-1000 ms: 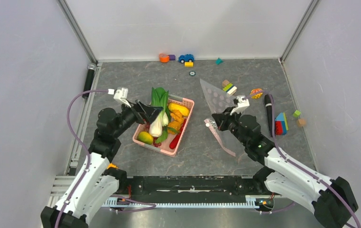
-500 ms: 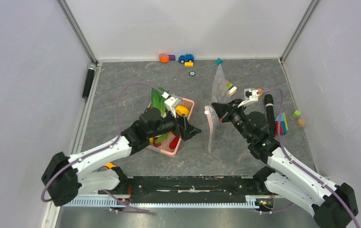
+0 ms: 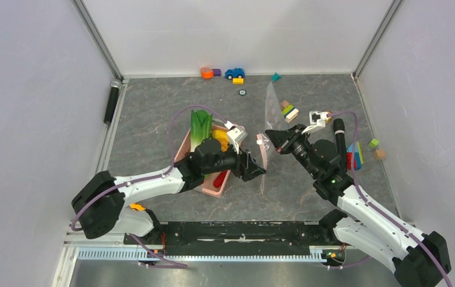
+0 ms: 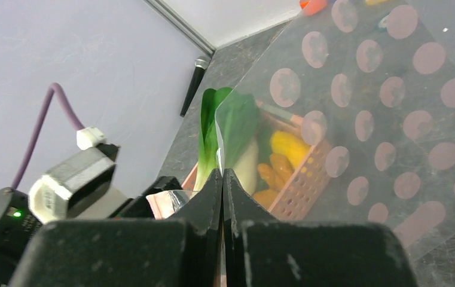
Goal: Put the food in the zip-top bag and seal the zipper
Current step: Open the zipper of the food storage bag at the center of the board.
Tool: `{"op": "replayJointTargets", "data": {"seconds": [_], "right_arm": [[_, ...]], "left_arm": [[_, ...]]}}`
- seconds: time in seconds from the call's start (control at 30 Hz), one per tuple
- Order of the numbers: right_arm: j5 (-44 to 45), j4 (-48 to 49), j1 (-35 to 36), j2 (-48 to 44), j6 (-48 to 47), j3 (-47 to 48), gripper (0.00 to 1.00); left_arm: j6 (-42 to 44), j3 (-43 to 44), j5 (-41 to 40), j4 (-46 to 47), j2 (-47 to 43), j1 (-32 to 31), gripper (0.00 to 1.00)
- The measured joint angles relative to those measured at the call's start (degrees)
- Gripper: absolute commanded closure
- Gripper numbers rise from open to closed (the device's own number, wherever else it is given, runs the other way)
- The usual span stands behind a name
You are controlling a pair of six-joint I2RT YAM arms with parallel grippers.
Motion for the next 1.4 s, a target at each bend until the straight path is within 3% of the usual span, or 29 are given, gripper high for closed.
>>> {"op": "replayJointTargets", "data": {"seconds": [0.23, 0.57, 0.83, 1.2, 1.3, 1.37, 1.4], "right_arm": [[-0.9, 0.3, -0.1, -0.2, 3.6, 0.0, 1.0], [-0.7, 1.1, -0.5, -0.2, 7.2, -1.1, 1.0], [5.0, 0.7, -0.6, -0.9, 9.2, -3.3, 1.0], [6.4, 0.7, -0.6, -3.5, 10.1, -4.7, 1.0], [6.3, 0.8, -0.6, -3.2, 10.6, -5.1, 1.0], [6.2, 1.2, -0.6, -2.6, 11.2, -5.6, 1.0], [6.1, 1.4, -0.6, -2.1, 11.5, -5.9, 1.0]], "left_arm": [[0.0, 1.6, -0.3, 0.5, 5.3, -1.1, 0.44], [-0.1, 4.0, -4.2, 1.3, 8.5, -1.9, 0.45], [0.3, 4.0, -12.0, 3.1, 8.1, -7.6, 0.44], [0.3, 6.2, -21.0, 3.8, 9.7, -8.0, 0.55], [0.3, 7.5, -20.7, 3.8, 10.6, -8.0, 0.64], [0.1, 9.0, -20.2, 3.6, 11.6, -8.0, 0.79], [-0.1, 10.0, -19.4, 3.4, 12.2, -8.0, 0.91]]}}
